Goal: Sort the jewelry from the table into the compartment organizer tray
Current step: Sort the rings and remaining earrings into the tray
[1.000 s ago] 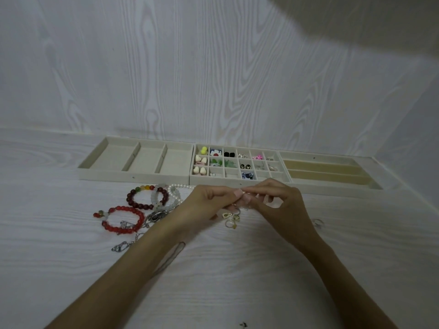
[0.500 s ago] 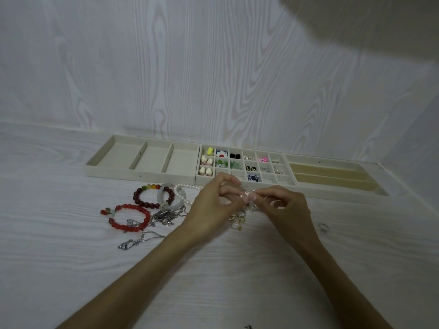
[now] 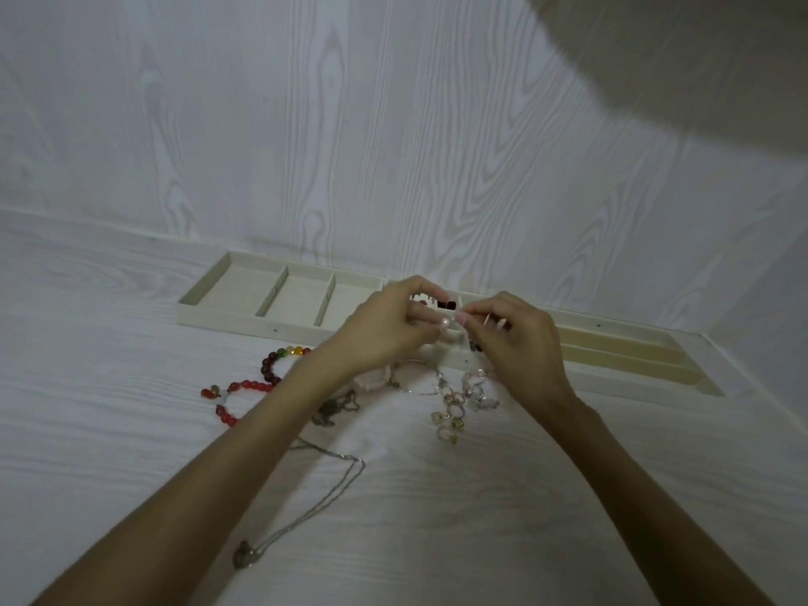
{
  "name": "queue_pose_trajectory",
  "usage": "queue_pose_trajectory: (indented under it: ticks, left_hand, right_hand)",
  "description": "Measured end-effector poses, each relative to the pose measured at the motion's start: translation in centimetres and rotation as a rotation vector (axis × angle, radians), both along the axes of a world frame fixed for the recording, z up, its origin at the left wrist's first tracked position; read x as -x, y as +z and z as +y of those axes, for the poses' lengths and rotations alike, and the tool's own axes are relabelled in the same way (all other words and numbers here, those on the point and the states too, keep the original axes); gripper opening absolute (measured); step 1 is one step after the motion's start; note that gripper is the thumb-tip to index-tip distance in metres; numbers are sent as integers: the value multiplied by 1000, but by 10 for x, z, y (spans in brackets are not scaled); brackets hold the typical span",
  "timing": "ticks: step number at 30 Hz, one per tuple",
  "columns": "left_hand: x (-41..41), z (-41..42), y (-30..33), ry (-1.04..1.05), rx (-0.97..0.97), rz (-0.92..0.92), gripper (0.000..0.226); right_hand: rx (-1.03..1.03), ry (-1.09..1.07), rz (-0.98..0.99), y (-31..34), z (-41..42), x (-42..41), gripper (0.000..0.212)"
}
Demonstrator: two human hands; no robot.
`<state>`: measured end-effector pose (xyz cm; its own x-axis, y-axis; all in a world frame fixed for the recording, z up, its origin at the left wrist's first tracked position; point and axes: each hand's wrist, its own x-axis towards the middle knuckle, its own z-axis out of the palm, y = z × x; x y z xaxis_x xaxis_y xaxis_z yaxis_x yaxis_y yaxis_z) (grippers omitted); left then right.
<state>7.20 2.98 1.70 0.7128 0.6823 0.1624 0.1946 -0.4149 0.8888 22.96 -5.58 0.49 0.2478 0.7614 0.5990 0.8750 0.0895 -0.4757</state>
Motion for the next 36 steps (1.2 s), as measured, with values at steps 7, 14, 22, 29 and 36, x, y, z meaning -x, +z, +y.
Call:
queue_pose_trajectory:
  ticks: [7,14,22,29,36]
  left_hand:
    - [0,62,1,216,-391,399,14]
    - [-5,74,-10,243,-422,385,29]
    - [-9,73,-9,231,-417,358,26]
    - [-9,67,-4,230,-433,343,23]
    - [-11,65,-4,230,-432,365,21]
  right_hand:
    - [160,42,-38,3,31,-17,11]
    - [238,118,-87,-10,42,-25,8]
    - [333,186,-157,-19,54,-28,8]
    - [461,175,-132,-15,63,-25,9]
    - [580,102,-176,-8,72,-18,13]
